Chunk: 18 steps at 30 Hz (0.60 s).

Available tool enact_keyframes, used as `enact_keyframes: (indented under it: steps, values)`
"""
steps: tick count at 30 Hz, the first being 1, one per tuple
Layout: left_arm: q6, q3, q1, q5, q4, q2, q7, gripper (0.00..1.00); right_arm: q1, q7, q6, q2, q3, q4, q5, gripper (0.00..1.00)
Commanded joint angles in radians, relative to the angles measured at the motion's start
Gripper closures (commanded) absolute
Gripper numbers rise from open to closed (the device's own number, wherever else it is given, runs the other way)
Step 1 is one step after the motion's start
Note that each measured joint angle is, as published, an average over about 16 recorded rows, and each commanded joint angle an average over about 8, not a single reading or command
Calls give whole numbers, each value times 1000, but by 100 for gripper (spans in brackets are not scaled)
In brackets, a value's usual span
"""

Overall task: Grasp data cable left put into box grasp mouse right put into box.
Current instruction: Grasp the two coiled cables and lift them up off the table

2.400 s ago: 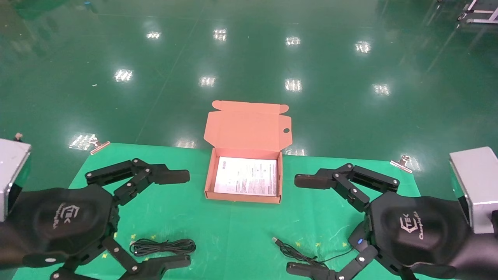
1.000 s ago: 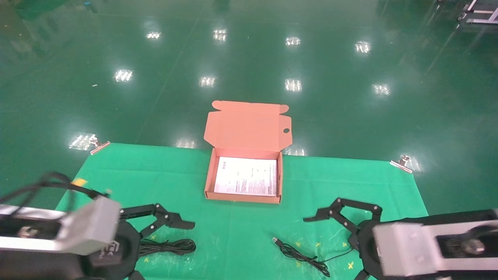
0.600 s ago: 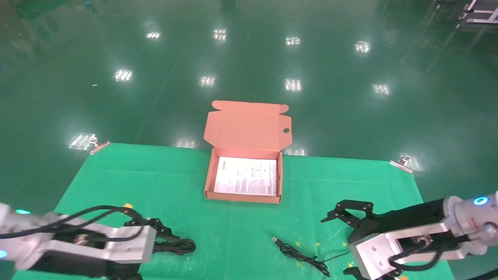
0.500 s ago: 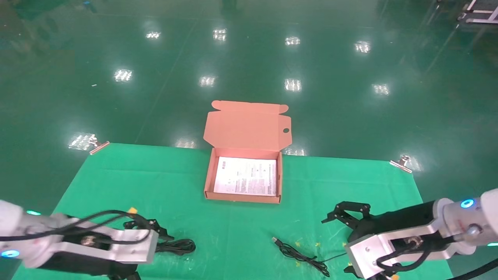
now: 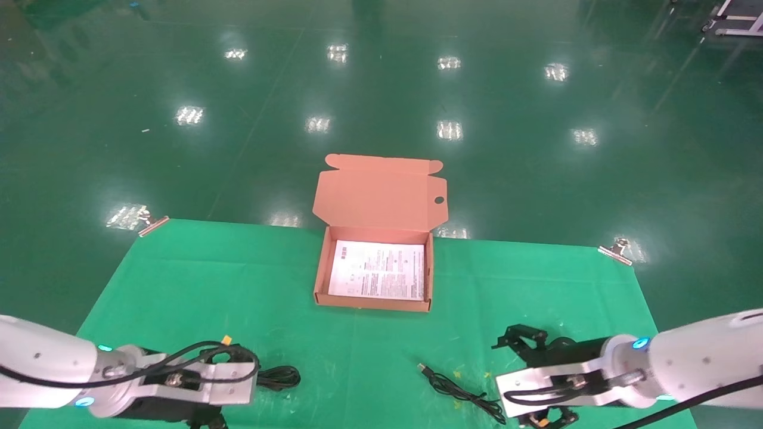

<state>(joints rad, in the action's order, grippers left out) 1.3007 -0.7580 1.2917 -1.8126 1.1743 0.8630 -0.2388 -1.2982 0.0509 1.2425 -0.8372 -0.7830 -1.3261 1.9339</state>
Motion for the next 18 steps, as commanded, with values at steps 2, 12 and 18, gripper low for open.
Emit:
enact_keyframes:
  steps: [2,12,18]
  values:
    - [-28,-4,-4,-12,-68,26,7,0,27,57,-28,-23,-10,11,38,0]
    - [-77,14,53,18,-422,132,86,0,29,131,-101,-131,-9,187,68,0]
    - [-98,20,88,32,-593,177,178,0,9,106,-138,-198,-16,314,79,0]
